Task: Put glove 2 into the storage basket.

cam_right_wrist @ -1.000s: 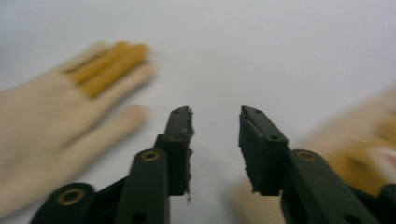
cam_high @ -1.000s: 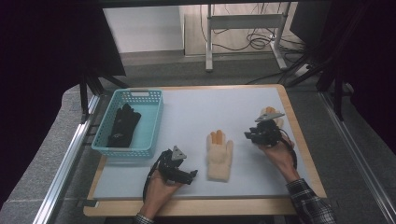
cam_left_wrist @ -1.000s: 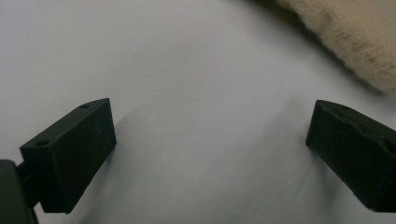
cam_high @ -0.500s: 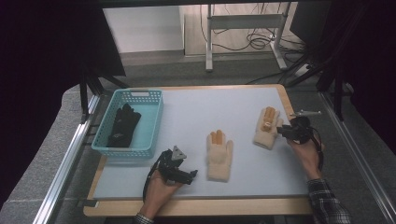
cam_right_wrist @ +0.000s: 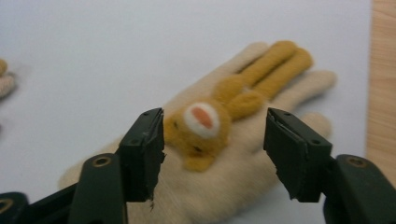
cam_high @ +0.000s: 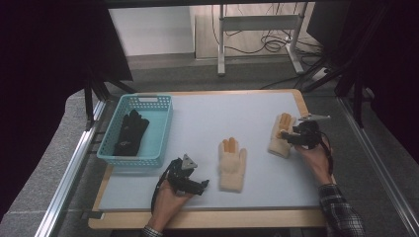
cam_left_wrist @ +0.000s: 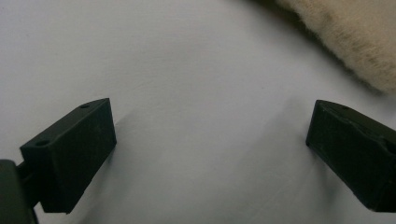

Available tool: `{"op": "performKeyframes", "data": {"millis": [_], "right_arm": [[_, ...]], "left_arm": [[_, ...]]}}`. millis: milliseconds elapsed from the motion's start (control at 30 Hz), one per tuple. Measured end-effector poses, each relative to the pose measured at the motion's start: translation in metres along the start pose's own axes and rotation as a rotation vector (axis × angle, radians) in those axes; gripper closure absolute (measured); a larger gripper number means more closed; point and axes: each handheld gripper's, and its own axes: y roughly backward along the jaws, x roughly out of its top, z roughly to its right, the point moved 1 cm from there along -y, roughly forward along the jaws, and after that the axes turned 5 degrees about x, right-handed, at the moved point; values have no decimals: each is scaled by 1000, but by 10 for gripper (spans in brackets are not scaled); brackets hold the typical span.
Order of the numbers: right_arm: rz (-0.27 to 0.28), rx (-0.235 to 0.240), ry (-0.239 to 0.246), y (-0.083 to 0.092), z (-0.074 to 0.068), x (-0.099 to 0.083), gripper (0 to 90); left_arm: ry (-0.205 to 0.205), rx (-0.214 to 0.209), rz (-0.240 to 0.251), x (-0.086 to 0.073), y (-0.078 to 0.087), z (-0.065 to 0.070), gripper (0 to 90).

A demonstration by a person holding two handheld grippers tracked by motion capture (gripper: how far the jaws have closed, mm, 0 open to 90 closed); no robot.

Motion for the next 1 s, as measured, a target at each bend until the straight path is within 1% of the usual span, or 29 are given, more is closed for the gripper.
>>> {"op": "performKeyframes", "data": {"millis": [33, 100, 167, 333, 400, 433, 467, 500, 600, 633, 700, 833, 1000], "right_arm": [[-18, 5, 34, -7, -2, 0, 353], [-34, -5, 49, -12, -3, -1, 342], [-40, -10, 56, -16, -3, -1, 334], [-53, -19, 53, -26, -4, -3, 340], [-59, -28, 39, -29, -4, -4, 382], [-56, -27, 31, -30, -5, -4, 420], [-57, -27, 24, -29, -6, -4, 479], [-58, -21, 21, -29, -8, -3, 515], [-77, -55, 25, -27, -13, -1, 561], [-77, -61, 24, -26, -15, 0, 570], [-73, -58, 32, -24, -16, 1, 577], [-49, -34, 34, -16, -20, 2, 580], [-23, -5, 51, -6, -27, 5, 581]], "left_arm": [[0, 0, 0, 0, 0, 0, 18], [0, 0, 0, 0, 0, 0, 18], [0, 0, 0, 0, 0, 0, 18], [0, 0, 0, 0, 0, 0, 18], [0, 0, 0, 0, 0, 0, 18], [0, 0, 0, 0, 0, 0, 18], [0, 0, 0, 0, 0, 0, 18], [0, 0, 0, 0, 0, 0, 18], [0, 0, 0, 0, 0, 0, 18], [0, 0, 0, 0, 0, 0, 18], [0, 0, 0, 0, 0, 0, 18], [0, 0, 0, 0, 0, 0, 18], [0, 0, 0, 0, 0, 0, 18]]}}
